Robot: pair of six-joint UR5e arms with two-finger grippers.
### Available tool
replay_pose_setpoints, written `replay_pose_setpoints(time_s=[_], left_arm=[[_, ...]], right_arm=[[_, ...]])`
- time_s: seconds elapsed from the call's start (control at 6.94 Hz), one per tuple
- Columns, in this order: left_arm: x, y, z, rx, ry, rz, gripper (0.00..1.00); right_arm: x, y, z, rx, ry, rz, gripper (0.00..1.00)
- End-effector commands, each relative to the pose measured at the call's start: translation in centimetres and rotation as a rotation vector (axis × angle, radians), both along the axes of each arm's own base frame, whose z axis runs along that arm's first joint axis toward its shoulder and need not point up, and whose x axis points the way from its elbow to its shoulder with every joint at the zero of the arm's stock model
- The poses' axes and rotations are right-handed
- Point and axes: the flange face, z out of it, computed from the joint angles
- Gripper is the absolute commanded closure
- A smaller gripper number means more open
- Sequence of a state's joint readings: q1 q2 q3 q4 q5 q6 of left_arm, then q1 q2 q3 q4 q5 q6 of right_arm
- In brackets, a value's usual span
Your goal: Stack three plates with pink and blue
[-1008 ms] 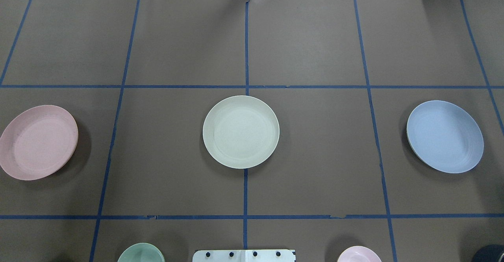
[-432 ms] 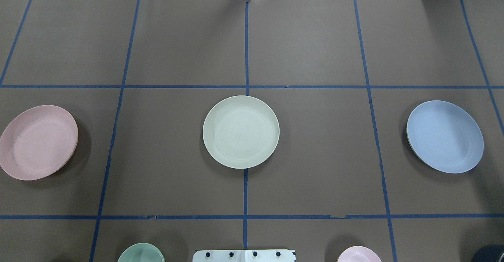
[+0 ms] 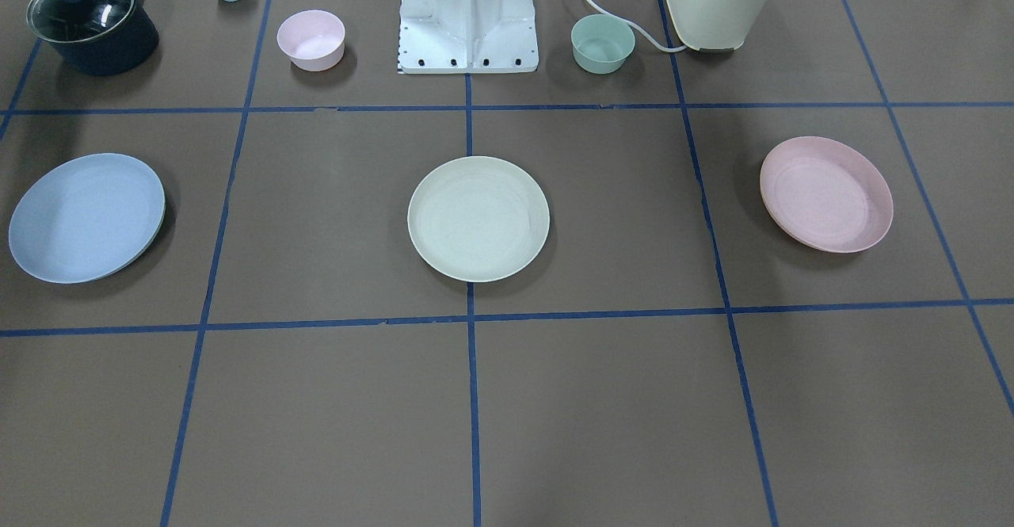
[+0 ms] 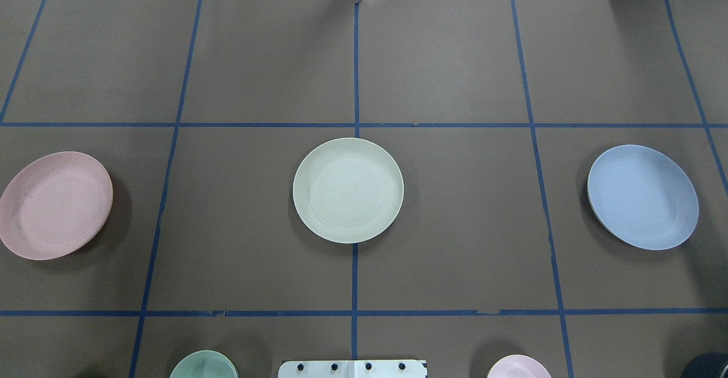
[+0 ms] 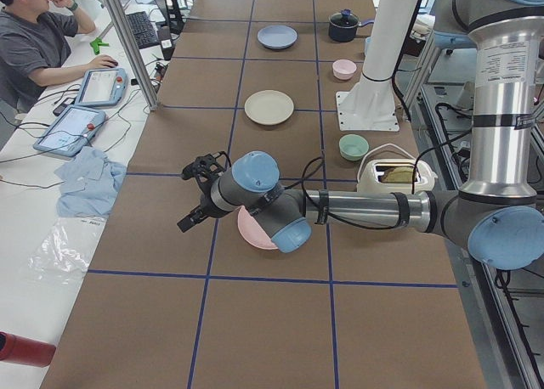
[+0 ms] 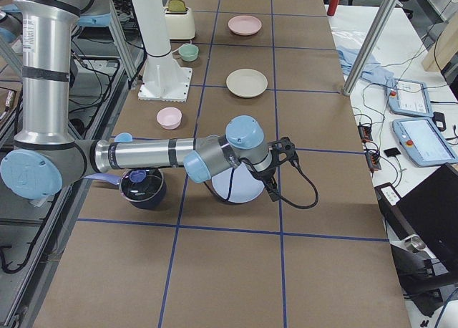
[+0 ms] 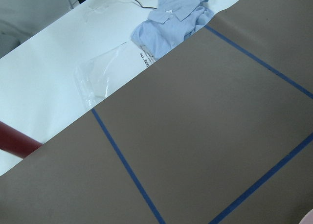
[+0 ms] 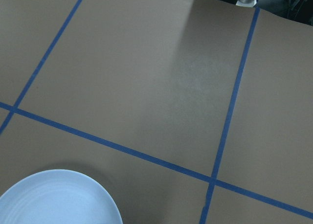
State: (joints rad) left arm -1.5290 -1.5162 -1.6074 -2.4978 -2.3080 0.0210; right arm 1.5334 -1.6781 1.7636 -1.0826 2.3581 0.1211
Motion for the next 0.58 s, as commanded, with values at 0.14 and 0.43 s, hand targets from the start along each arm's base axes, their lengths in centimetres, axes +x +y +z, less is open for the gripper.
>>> replay_pose_setpoints(time_s=[0.14, 0.43], left_arm=[[10.9, 2.0, 9.5, -0.201, 0.151, -0.026, 0.0], [15.3, 7.1, 13.3, -0.272, 0.283, -0.019, 0.02]], right_arm=[[-4.4, -0.1, -0.5, -0.075, -0.065, 0.015, 0.0], [-4.3, 0.6, 0.1, -0.064, -0.066, 0.014, 0.0]])
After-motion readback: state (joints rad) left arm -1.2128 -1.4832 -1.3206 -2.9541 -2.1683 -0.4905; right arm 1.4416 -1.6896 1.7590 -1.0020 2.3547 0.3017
